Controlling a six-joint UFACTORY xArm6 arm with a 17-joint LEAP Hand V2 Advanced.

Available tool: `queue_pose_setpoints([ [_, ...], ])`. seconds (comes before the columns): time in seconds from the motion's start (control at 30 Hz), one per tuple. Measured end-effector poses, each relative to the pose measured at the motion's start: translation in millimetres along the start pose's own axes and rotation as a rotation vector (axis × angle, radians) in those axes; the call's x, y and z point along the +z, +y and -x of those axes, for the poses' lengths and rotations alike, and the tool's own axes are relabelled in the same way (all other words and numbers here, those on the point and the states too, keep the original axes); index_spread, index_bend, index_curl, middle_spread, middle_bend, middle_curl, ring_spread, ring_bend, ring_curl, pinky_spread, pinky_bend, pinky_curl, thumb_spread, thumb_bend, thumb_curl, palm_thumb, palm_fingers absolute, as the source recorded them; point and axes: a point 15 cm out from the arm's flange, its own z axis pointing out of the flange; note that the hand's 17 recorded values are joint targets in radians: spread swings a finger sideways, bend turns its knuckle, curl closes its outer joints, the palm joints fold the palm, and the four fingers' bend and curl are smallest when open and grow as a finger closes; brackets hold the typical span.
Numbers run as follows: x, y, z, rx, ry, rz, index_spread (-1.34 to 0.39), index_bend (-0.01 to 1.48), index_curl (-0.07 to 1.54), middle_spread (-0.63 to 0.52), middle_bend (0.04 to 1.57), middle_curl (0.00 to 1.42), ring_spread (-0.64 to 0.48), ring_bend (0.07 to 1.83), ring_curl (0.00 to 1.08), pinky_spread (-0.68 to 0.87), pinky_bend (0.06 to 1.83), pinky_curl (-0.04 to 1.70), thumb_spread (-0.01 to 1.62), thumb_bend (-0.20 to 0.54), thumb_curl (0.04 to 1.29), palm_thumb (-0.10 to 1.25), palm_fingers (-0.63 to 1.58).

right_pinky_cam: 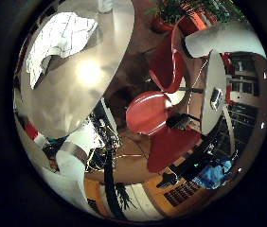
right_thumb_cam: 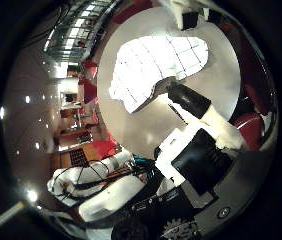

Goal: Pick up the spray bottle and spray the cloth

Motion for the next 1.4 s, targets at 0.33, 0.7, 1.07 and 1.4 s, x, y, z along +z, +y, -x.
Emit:
queue_pose_setpoints([
  [0.33, 1.0, -31.6, -11.6, 0.125, -0.245, -0.203, -0.34, 0.16, 0.43, -0.07, 0.28, 0.44, 0.02, 0.48, 0.27, 0.30, 0.24, 0.38, 1.18, -0.018, 0.32, 0.76, 0.47],
  [0.7, -15.6, -56.5, -19.8, 0.198, -0.405, -0.394, -0.27, 0.17, 0.36, -0.01, 0.28, 0.45, 0.06, 0.55, 0.29, 0.32, 0.34, 0.39, 1.18, -0.016, 0.33, 0.75, 0.37],
  [1.07, 6.5, -56.7, -14.3, 0.277, -0.580, -0.550, -0.21, 0.16, 0.32, 0.04, 0.29, 0.44, 0.08, 0.59, 0.30, 0.31, 0.43, 0.40, 1.18, -0.017, 0.34, 0.74, 0.26],
  [1.4, 20.7, -51.9, -29.9, 0.402, -0.691, -0.744, -0.15, 0.16, 0.32, 0.11, 0.30, 0.43, 0.13, 0.59, 0.31, 0.33, 0.41, 0.39, 1.18, -0.013, 0.34, 0.76, 0.19],
])
